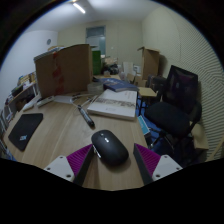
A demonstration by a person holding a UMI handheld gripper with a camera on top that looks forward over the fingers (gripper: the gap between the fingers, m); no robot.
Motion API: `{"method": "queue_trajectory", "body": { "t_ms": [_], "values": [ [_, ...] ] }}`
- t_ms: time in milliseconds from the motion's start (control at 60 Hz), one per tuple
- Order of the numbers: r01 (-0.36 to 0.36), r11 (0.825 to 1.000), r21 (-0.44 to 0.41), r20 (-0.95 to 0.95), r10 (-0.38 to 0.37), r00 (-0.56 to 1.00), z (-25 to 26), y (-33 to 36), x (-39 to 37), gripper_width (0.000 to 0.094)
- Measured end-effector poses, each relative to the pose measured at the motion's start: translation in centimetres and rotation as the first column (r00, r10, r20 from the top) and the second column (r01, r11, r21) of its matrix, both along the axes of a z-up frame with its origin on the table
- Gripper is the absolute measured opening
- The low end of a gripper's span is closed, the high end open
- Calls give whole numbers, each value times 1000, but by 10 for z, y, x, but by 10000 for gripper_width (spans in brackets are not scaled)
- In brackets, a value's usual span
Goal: Arrange mouse
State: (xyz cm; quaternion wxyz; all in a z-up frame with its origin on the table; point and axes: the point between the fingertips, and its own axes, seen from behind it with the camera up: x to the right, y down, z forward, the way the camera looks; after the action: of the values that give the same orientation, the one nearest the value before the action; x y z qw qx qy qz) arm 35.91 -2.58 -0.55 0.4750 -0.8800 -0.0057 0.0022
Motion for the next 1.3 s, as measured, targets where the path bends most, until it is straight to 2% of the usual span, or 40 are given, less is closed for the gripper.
{"method": "queue_trajectory", "body": {
  "t_ms": [83, 167, 283, 300, 350, 450, 550, 633, 683, 750, 883, 950, 1133, 1150, 1167, 1183, 1200, 1250, 1300],
  "values": [
    [1, 1000, 15, 1, -1, 1000, -1, 18, -1, 802],
    [1, 1000, 22, 8, -1, 1000, 0, 29, -2, 493],
    [59, 998, -27, 6, -58, 998, -3, 27, -1, 425],
    [63, 997, -36, 4, -63, 998, -2, 28, -1, 433],
    [71, 996, -62, -8, -71, 997, -2, 27, -2, 362],
    [84, 991, -106, -64, -91, 994, 8, 24, -3, 330],
    [131, 991, 13, -48, -130, 990, 81, 40, -5, 328],
    [72, 990, 125, -58, -65, 996, 144, 53, -64, 329],
    [40, 983, 182, -67, -28, 997, 174, 69, -113, 326],
    [-3, 975, 224, -80, 21, 997, 187, 77, -181, 327],
    [-109, 975, 196, -130, 136, 982, 145, 72, -334, 330],
    [-139, 982, 129, -127, 155, 980, 102, 60, -385, 327],
    [-138, 990, -15, 14, 138, 990, 10, 35, -435, 344],
    [-133, 991, -31, 19, 134, 991, 3, 33, -436, 352],
    [-127, 991, -51, 24, 129, 991, -3, 32, -435, 398],
    [-118, 993, -9, 29, 119, 993, 1, 36, -437, 385],
    [-113, 994, -4, 37, 113, 993, 0, 36, -437, 403],
    [-108, 994, -22, 56, 109, 992, -1, 34, -438, 451],
    [-106, 991, -76, 53, 110, 992, -3, 32, -438, 494]
  ]
}}
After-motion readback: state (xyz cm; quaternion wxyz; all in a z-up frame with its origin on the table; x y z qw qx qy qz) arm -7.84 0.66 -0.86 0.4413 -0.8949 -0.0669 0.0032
